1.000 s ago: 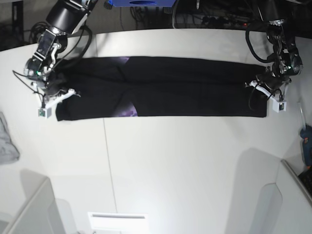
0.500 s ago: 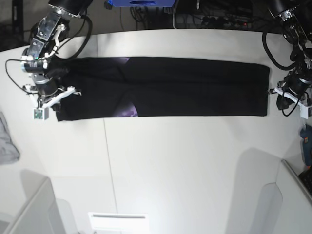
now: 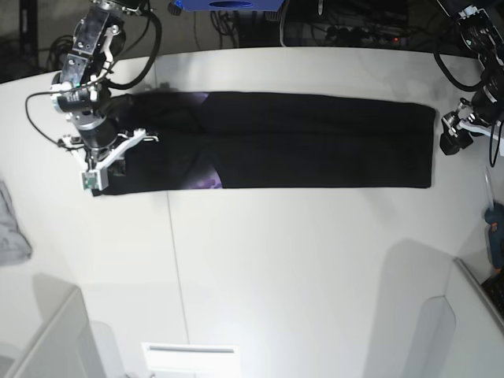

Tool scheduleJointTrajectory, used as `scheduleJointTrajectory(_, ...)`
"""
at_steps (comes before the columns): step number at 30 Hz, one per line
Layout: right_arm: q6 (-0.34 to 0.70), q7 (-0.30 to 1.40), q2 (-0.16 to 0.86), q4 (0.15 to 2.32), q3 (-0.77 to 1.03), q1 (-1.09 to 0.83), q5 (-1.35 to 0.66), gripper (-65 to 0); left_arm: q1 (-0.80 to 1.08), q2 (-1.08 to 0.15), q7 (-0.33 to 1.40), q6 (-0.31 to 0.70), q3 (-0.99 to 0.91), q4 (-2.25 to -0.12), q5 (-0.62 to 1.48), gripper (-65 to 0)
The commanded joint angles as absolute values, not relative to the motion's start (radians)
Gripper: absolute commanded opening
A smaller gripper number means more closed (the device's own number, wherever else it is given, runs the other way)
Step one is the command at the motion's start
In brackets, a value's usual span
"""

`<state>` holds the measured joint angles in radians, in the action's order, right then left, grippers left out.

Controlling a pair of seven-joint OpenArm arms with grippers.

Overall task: Fold the T-shirt properly
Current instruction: 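Grasp both ends of the black strip with both grippers, then lift the strip end with the left gripper and carry it toward the right gripper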

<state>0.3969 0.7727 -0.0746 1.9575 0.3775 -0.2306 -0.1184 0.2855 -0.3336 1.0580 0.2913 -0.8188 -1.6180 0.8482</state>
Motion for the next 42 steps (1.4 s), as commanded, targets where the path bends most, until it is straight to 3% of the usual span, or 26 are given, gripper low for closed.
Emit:
scheduleJointTrajectory(1, 0.397, 0.748, -0.070, 1.975, 0.378, -0.219, -0.124, -65.0, 0.280, -0.355, 1.041, 0.323, -0.812, -1.621, 0.868, -8.1)
scheduleJointTrajectory(7, 0.397, 0.748, -0.073, 1.975, 0.378, -0.220, -0.124, -65.0, 0.222, -0.357, 1.041, 0.383, -0.762, -1.474, 0.866, -8.2)
scheduleJointTrajectory(24, 0.397, 0.748, -0.076, 1.980, 0.378, -0.232, -0.124, -65.0, 0.179, -0.355, 0.943, 0.381, -0.628, -1.445, 0.699, -8.4)
scheduleJointTrajectory(26, 0.397, 0.748, -0.076, 1.980, 0.378, -0.232, -0.124, -65.0, 0.179, -0.358, 0.943, 0.383, -0.627, -1.420, 0.699, -13.8)
scheduleJointTrajectory(32, 0.397, 0.748, -0.076, 1.980, 0.378, -0.232, -0.124, -65.0, 0.177, -0.363, 0.935, 0.384, -0.565, -1.339, 0.699, -38.2)
scheduleJointTrajectory(37, 0.397, 0.748, -0.076, 1.980, 0.378, -0.232, -0.124, -65.0, 0.177, -0.363, 0.934, 0.384, -0.567, -1.334, 0.697, -65.0)
scheduleJointTrajectory(42, 0.397, 0.748, -0.076, 1.977, 0.378, -0.234, -0.124, -65.0, 0.171, -0.392, 0.872, 0.380, -0.562, -1.325, 0.697, -65.0)
